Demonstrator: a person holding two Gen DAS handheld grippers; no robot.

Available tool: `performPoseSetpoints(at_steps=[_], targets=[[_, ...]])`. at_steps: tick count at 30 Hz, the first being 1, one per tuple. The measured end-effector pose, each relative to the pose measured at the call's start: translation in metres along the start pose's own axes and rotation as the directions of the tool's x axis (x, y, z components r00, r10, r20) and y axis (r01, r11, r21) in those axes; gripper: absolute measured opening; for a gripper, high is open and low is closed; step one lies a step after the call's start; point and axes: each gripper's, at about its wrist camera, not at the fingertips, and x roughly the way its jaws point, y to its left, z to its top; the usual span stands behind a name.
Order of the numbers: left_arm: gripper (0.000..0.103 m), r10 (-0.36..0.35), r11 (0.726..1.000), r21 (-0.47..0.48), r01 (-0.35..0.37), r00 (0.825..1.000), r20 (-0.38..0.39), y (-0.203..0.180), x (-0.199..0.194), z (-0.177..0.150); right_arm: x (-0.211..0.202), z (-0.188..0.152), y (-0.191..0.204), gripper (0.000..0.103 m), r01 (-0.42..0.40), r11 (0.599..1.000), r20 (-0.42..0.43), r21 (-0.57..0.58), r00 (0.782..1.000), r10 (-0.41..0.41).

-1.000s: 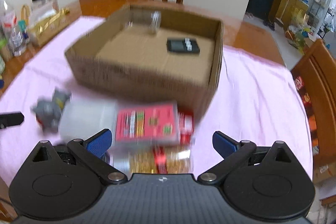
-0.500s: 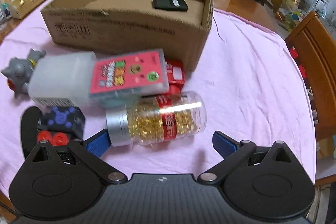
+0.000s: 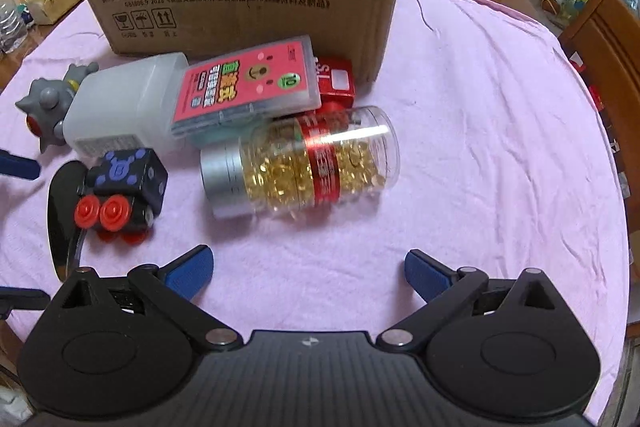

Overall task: Organize rigid objects
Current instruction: 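Return both tools to the items and grasp the black oval case with the left tool, then lift the black case with the left tool while the right tool grasps the gold capsule bottle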

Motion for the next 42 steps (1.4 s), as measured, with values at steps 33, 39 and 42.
performPoseSetpoints(at_steps=[33, 39, 42], targets=[[0.090, 0.034, 0.993, 0.116, -0.034, 0.999, 0.000, -0.026, 0.014, 0.009, -0.009, -0.014, 0.005, 0.103, 0.001, 1.000, 0.044, 0.004, 0.999, -0.001], [0.090, 0.118, 0.993, -0.015, -0.118, 0.993, -0.001, -0.017, 0.007, 0.000, -0.009, -0.014, 0.005, 0.103, 0.001, 1.000, 0.042, 0.005, 0.999, -0.001], [0.090, 0.182, 0.976, -0.116, -0.182, 0.983, -0.012, -0.004, 0.002, -0.005, -0.009, -0.014, 0.005, 0.103, 0.002, 1.000, 0.042, 0.006, 0.999, -0.002]])
